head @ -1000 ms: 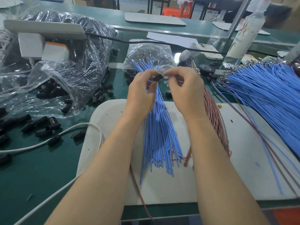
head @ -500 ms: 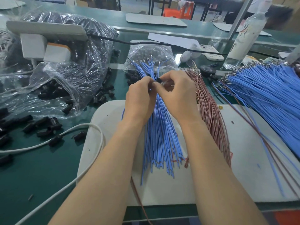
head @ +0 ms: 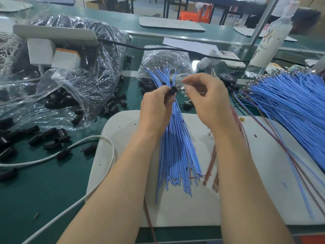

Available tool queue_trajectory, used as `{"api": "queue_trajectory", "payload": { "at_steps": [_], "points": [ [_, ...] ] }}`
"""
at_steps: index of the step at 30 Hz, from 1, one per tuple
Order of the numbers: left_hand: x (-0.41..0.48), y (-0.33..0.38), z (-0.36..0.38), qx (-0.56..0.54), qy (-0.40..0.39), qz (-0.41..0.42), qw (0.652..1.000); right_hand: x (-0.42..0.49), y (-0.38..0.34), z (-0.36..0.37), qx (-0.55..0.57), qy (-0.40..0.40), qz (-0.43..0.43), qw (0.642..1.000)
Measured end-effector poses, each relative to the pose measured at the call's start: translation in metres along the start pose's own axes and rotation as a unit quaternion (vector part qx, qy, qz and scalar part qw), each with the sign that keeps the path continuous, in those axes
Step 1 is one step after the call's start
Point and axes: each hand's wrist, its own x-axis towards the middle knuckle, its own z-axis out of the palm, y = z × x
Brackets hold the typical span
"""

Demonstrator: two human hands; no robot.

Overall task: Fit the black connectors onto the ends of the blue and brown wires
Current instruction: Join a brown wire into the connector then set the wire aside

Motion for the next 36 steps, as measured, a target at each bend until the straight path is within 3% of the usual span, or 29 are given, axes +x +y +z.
{"api": "queue_trajectory", "payload": {
  "at_steps": [10,25,36],
  "points": [
    [0.0,0.006,-0.001,0.013,0.019,0.022,0.999,-0.002,-0.006,-0.003,0.048,-0.014,-0.017,0.999],
    [-0.003,0.011,-0.002,0.099,0.026,0.035,0.994,-0.001,-0.005,0.008,-0.062,0.023,-0.054,0.996],
    [-0.003,0.009,-0.001,0.109,-0.023,0.033,0.993,0.0,0.001,0.008,-0.069,0.021,-0.036,0.997]
  ]
}}
